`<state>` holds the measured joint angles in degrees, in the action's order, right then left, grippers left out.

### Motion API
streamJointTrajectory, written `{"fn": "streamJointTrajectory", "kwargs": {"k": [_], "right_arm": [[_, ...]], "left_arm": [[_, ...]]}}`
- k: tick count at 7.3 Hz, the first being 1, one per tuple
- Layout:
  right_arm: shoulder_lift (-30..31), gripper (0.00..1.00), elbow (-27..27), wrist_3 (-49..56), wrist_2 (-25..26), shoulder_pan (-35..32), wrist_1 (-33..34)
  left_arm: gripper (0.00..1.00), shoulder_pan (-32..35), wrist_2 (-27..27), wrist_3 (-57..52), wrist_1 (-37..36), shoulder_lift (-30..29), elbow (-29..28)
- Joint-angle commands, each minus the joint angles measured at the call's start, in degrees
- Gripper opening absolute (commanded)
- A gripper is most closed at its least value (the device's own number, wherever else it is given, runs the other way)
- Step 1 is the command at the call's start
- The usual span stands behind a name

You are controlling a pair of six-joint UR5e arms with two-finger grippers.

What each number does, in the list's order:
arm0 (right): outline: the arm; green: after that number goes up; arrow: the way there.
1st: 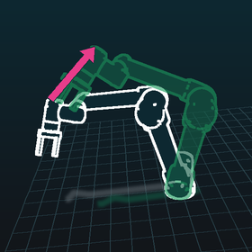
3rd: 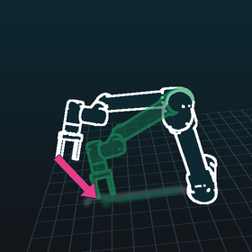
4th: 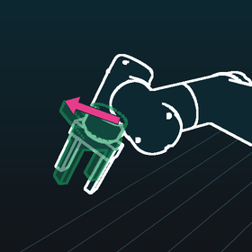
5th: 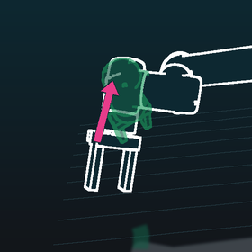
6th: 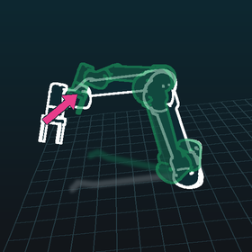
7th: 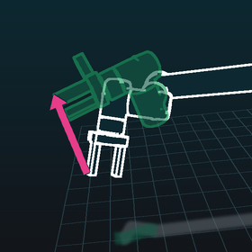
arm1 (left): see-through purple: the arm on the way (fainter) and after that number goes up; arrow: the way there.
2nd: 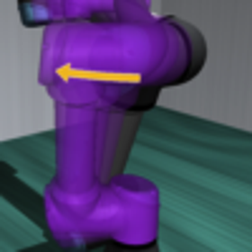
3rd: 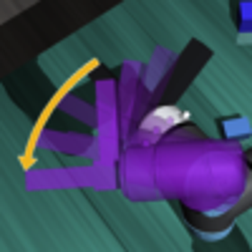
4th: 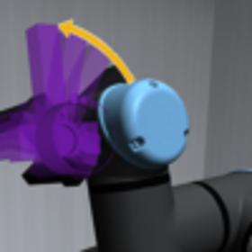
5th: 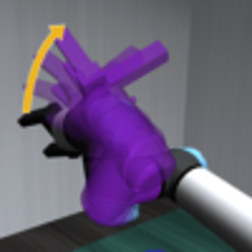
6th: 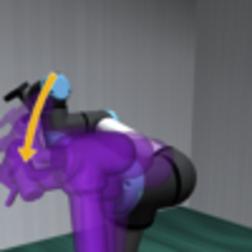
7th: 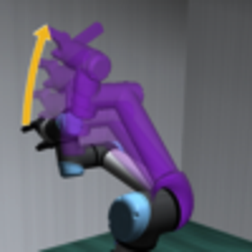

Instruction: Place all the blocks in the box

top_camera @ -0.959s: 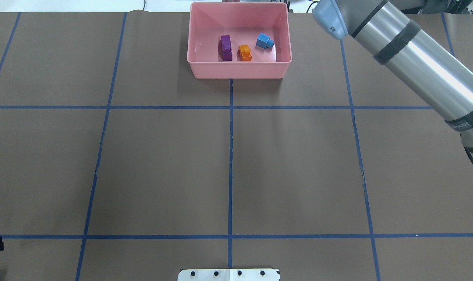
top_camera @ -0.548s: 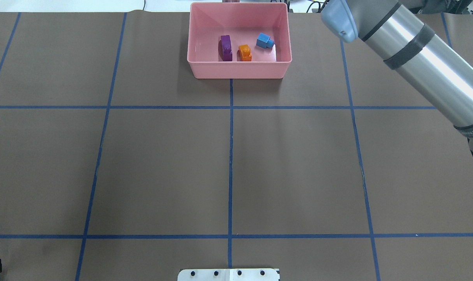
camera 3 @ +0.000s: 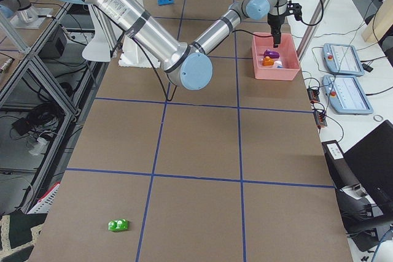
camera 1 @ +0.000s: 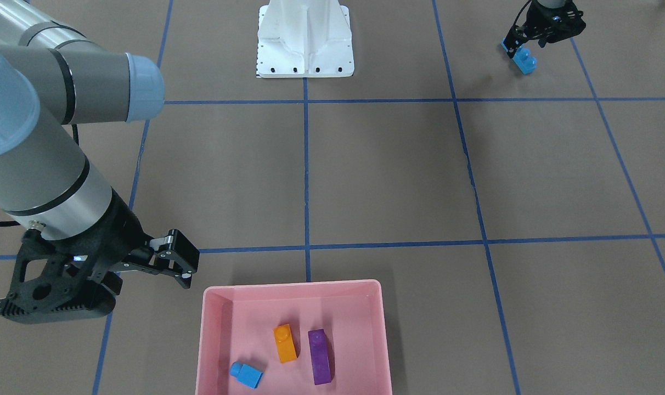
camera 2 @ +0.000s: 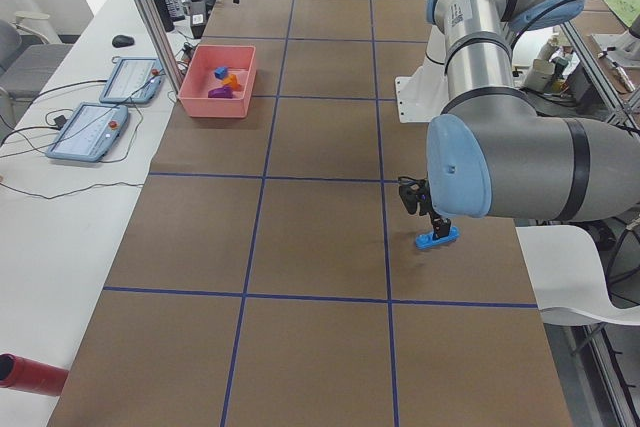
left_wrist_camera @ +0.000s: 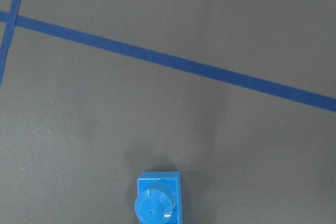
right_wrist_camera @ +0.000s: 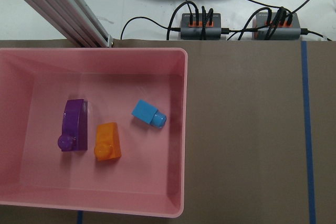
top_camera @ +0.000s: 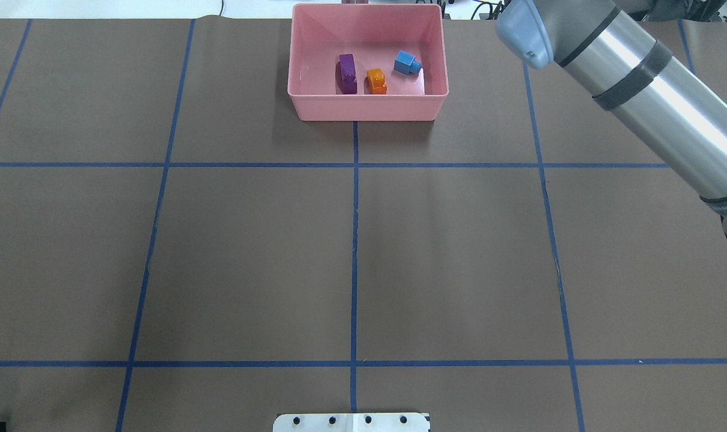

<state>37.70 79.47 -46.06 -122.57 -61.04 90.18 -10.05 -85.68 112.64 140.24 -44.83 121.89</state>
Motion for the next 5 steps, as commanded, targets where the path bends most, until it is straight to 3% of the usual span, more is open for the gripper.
{"fn": "streamJointTrajectory", "kwargs": {"k": [1,3,5], "right_arm": [[4.5,0.99,6.4,0.1,-0.3,-0.2,2.7],[11.4,0.99,20.2,4.4,-0.2,0.0,16.9],[13.0,0.99,26.8,7.7,0.0,0.1,29.5]], "left_arm": [[1.0,-1.6,1.0,0.3,0.1,0.0,-1.0],[1.0,-1.7,1.0,0.4,0.6,0.0,-1.2],[1.0,-2.9,1.1,0.4,0.6,0.0,-1.2]]}}
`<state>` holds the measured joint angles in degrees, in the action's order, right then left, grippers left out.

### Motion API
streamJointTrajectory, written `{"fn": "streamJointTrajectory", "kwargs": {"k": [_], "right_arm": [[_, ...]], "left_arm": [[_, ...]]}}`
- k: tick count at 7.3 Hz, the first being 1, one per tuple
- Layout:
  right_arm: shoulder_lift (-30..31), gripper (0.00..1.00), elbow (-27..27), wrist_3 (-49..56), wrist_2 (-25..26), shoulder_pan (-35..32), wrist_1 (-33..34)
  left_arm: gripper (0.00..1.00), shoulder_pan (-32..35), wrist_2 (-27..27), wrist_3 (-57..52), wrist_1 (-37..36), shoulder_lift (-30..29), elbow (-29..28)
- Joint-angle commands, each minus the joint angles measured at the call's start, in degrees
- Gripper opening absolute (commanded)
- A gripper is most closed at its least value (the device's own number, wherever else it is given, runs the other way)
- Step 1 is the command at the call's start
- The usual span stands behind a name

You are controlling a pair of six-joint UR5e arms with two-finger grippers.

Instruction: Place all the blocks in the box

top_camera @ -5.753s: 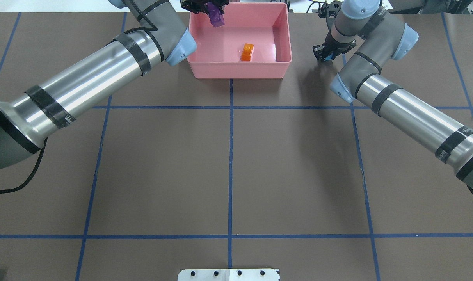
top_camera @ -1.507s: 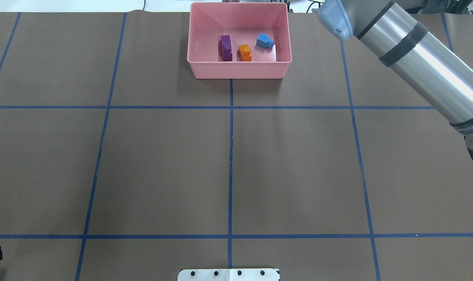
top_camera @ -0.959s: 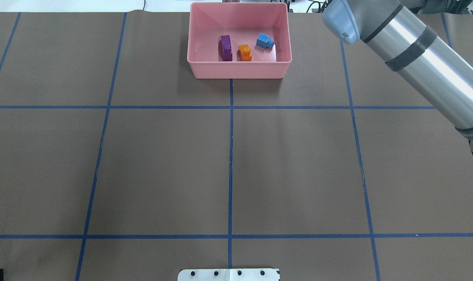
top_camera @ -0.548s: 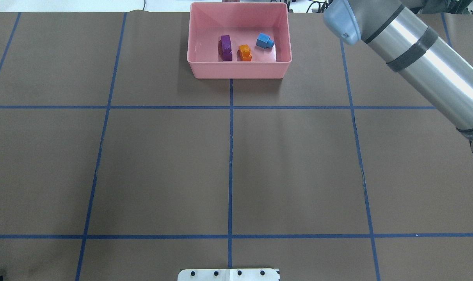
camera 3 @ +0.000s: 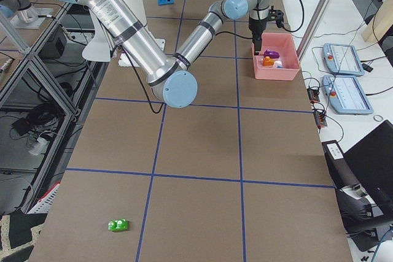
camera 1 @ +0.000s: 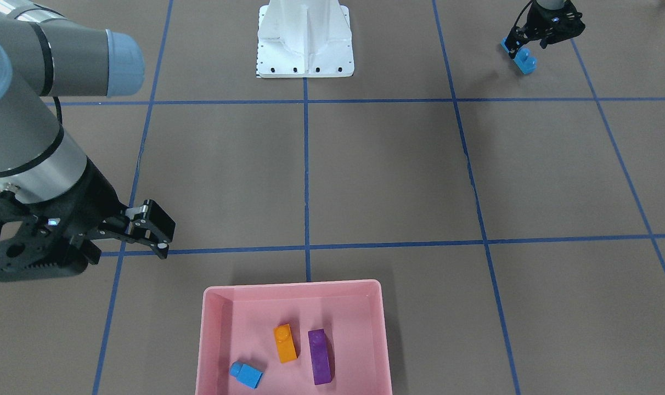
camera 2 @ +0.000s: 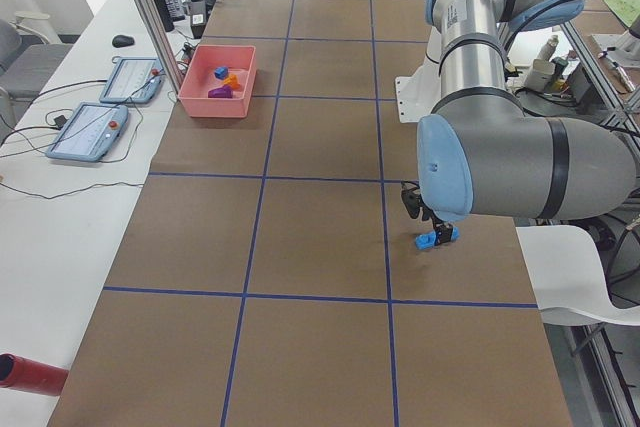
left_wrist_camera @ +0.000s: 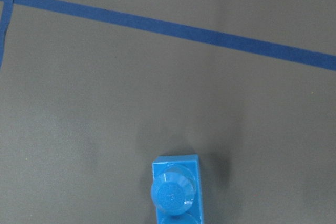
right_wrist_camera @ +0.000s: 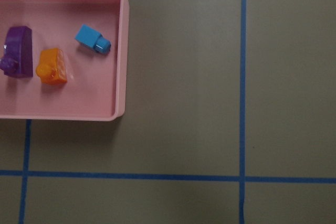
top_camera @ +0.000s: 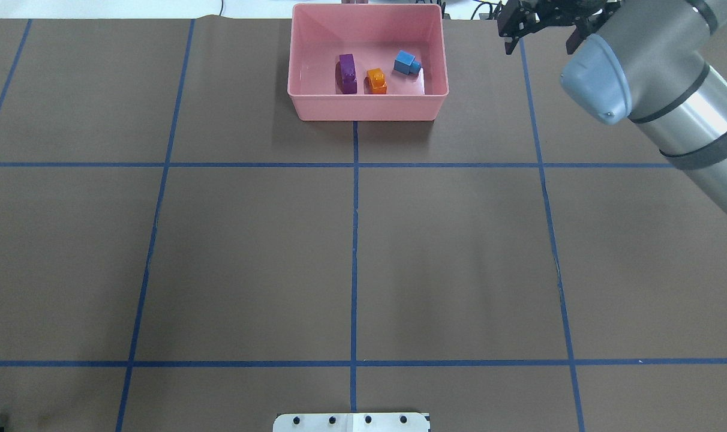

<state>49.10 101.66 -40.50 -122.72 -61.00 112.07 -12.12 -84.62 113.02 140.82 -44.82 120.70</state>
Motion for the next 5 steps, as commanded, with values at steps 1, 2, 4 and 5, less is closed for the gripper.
{"fn": "streamJointTrajectory", "kwargs": {"k": [1,2,4,5], "right_arm": [[5.3,0.99,8.3,3.8,0.3,0.1,8.6],[8.4,0.99,11.1,5.4,0.3,0.1,8.6],[12.2,0.99,12.0,9.7,0.6,-0.1,8.7],[15.3,0.99,13.6,12.6,0.7,-0.3,8.6]], "left_arm": [[1.0,-1.7,0.1,1.0,0.0,-0.1,-0.3],[0.99,-3.2,0.7,2.3,0.0,-0.1,-0.7],[0.77,-4.7,1.6,3.7,0.0,-0.3,-0.8],[0.63,-4.7,1.5,3.8,0.0,-0.4,-0.8]]}}
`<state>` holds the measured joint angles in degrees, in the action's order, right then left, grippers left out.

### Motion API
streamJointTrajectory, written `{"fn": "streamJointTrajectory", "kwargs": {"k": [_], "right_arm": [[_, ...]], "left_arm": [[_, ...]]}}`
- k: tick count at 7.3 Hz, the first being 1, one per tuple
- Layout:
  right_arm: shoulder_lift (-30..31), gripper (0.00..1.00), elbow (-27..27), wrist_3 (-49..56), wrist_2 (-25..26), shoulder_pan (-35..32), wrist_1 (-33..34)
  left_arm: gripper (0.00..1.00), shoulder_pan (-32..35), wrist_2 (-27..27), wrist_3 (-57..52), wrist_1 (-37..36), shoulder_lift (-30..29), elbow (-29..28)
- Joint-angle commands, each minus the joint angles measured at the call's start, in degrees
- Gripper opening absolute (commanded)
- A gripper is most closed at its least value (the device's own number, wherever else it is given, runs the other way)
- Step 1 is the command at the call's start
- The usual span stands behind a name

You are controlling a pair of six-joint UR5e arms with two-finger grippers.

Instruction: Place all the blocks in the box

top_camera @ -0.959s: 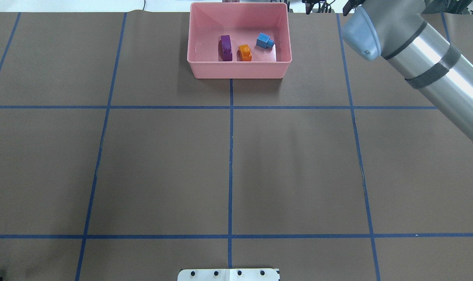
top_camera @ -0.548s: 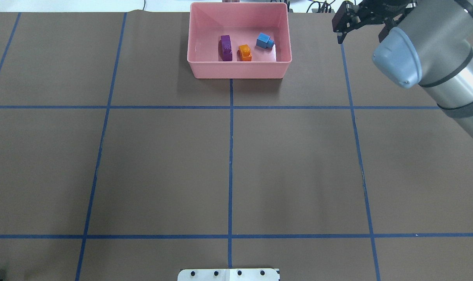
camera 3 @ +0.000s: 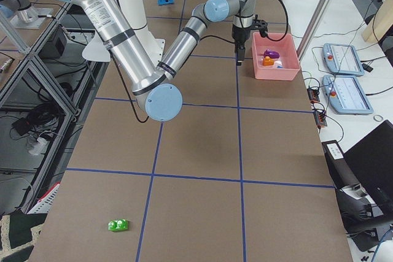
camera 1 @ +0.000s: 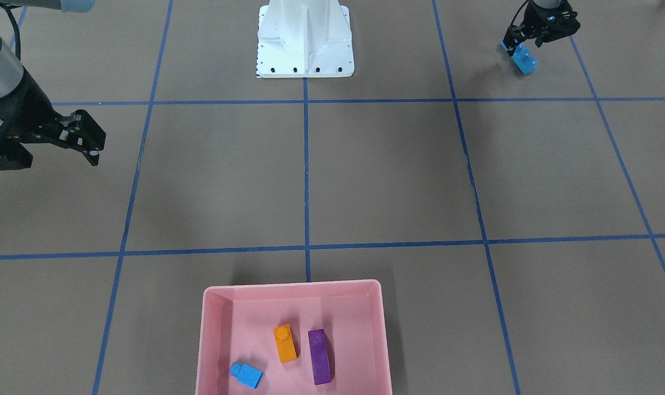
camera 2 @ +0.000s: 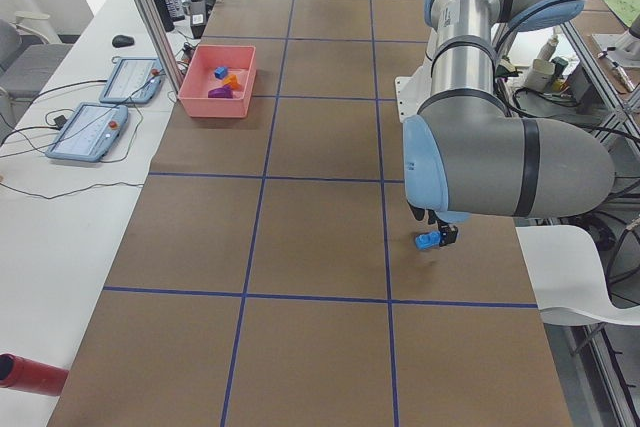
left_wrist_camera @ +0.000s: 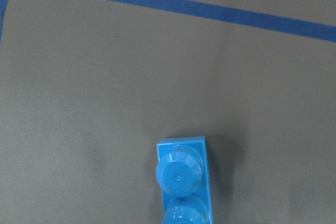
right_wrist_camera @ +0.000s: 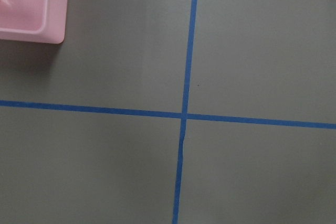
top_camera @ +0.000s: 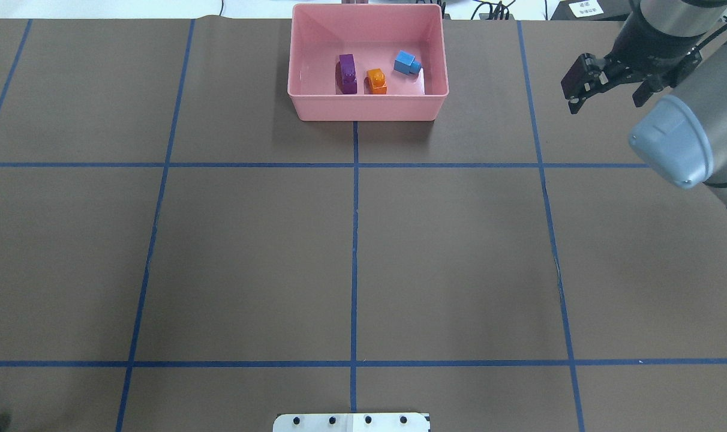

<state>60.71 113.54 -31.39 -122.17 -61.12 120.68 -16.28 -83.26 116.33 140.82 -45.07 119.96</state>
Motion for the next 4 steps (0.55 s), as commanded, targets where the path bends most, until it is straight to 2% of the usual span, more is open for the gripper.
{"fn": "streamJointTrajectory", "kwargs": {"k": [1,2,3,4], "right_arm": [[4.8,0.99,2.4,5.0,0.2,-1.0,0.0],[5.2,1.0,2.3,5.5,0.2,-1.6,0.0],[6.5,0.99,2.3,8.6,0.2,-2.7,0.0],[7.7,0.99,2.3,11.1,0.2,-4.3,-0.1]], "left_arm": [[0.41,-0.5,0.1,0.5,0.0,-0.1,0.0],[0.18,-0.5,0.2,0.5,0.1,-0.1,0.0],[0.0,-0.5,0.2,0.5,0.1,-0.1,0.1],[0.0,-0.5,0.6,0.5,0.1,0.1,0.4]]}}
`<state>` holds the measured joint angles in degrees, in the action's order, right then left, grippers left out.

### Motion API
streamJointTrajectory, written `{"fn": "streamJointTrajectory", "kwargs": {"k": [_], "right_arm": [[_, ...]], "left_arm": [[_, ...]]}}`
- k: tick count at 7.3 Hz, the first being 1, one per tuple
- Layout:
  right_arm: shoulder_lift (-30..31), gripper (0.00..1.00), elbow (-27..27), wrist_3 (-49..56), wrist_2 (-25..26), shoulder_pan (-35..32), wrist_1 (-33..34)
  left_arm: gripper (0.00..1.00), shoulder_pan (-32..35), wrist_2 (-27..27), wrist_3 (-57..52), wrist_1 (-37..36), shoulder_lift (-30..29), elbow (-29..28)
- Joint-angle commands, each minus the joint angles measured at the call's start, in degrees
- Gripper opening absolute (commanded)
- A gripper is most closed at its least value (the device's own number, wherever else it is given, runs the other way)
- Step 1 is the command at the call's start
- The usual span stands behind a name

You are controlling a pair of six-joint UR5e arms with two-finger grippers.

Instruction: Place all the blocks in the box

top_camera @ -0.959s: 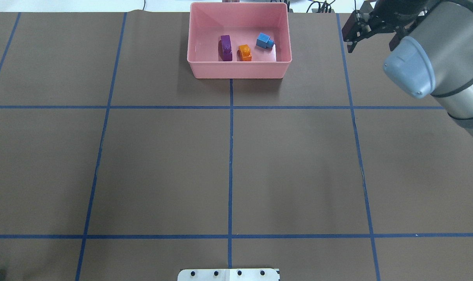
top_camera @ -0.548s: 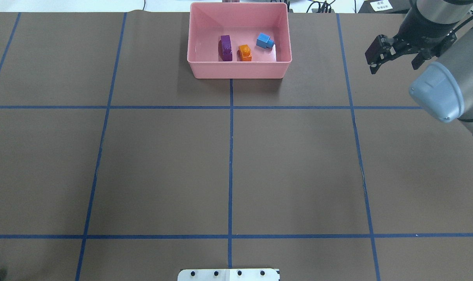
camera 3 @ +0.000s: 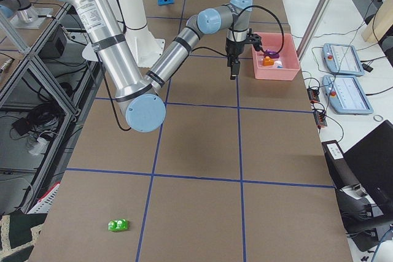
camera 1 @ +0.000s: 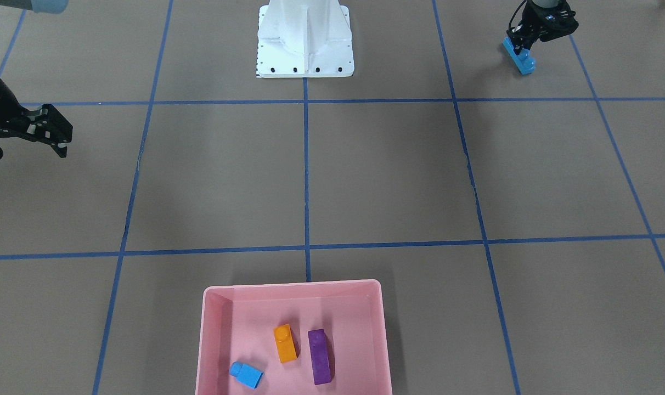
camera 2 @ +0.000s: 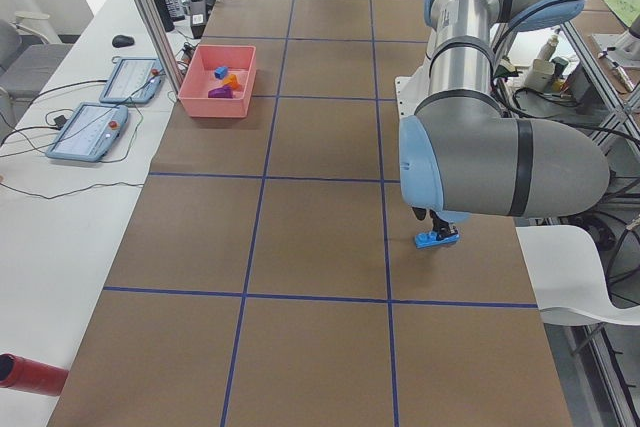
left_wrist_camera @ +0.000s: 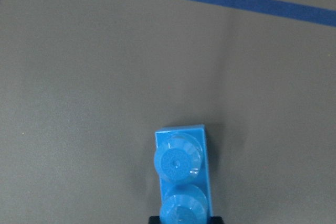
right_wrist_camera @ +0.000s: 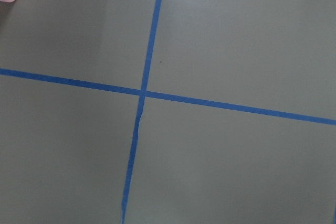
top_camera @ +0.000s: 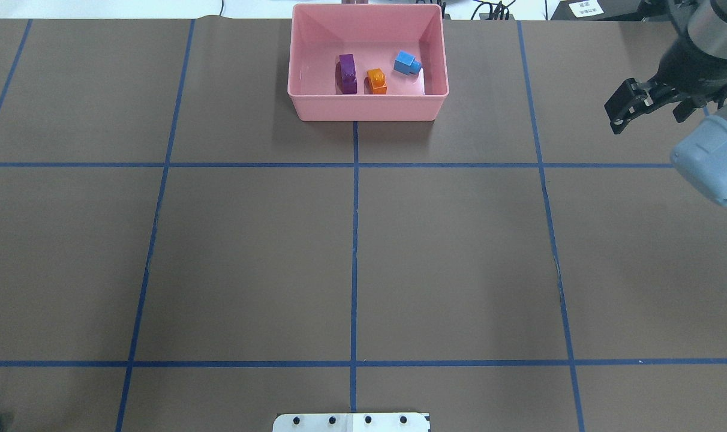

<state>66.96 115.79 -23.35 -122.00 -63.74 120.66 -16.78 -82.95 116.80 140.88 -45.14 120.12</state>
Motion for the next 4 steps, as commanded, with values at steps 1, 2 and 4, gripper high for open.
{"fn": "streamJointTrajectory", "kwargs": {"k": [1,2,4], "right_arm": [[1.8,1.0,0.0,4.4,0.0,-2.5,0.0],[2.0,0.99,0.0,4.8,0.0,-2.8,0.0],[4.1,0.99,-0.5,10.3,0.2,-5.0,-0.1]], "left_arm": [[0.0,0.3,0.6,0.1,0.4,0.7,1.7],[0.0,0.3,0.6,0.1,0.5,3.6,5.4],[0.0,3.0,-0.2,-0.1,0.5,5.1,11.4]]}}
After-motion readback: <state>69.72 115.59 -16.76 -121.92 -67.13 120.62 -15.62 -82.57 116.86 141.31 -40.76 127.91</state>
